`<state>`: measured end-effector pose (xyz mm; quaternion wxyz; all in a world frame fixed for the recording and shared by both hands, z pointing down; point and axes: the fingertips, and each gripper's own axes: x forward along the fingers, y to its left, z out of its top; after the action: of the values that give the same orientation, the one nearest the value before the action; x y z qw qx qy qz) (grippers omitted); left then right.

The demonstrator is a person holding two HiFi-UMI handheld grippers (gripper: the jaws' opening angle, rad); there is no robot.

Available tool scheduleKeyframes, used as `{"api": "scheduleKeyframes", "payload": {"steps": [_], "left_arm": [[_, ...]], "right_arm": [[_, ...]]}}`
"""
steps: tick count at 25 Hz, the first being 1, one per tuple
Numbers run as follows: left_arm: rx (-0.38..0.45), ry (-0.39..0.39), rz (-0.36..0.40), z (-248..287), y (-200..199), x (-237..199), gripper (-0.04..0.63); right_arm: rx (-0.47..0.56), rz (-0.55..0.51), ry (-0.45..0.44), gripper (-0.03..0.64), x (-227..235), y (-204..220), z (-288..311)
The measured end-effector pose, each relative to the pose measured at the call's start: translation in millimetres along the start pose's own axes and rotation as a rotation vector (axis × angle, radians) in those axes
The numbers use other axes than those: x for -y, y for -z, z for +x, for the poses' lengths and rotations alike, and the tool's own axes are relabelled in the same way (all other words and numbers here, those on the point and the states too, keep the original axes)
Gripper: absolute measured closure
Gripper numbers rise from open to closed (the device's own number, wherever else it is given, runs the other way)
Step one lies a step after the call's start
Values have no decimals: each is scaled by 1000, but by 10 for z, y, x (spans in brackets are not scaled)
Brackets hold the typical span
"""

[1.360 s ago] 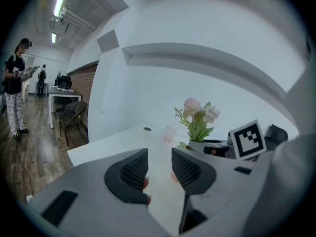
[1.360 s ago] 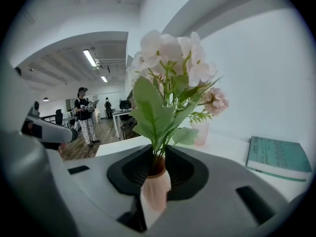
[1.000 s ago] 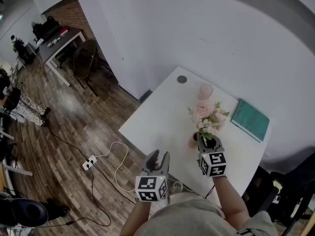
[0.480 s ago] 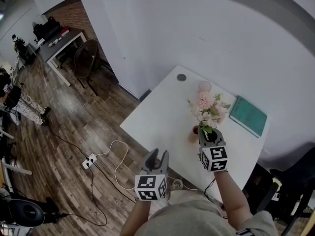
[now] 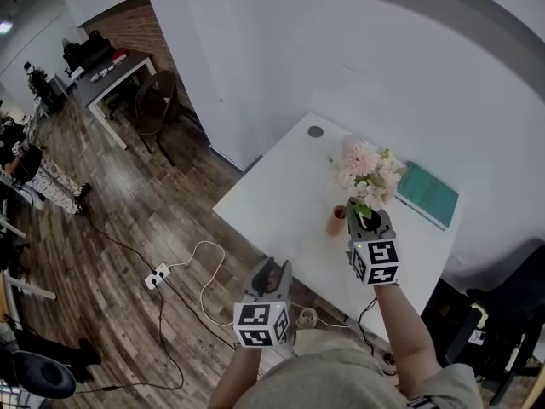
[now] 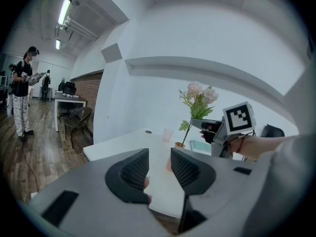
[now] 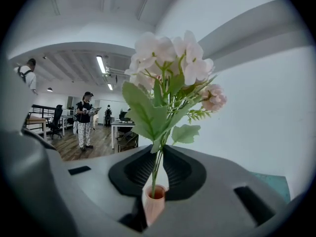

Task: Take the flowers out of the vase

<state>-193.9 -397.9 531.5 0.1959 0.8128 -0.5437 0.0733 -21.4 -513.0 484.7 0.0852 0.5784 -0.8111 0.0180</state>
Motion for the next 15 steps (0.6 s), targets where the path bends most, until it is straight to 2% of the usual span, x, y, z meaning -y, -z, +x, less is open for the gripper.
{"api": "scheduleKeyframes", "payload": {"steps": [8, 15], "left_arm": [[25, -11, 5, -366, 30, 118, 469], [47, -27, 20, -641, 106, 205, 474]], "right_arm": [[76, -18, 1, 566, -80, -373, -292], [122, -20, -9, 566, -176, -516, -599]]}}
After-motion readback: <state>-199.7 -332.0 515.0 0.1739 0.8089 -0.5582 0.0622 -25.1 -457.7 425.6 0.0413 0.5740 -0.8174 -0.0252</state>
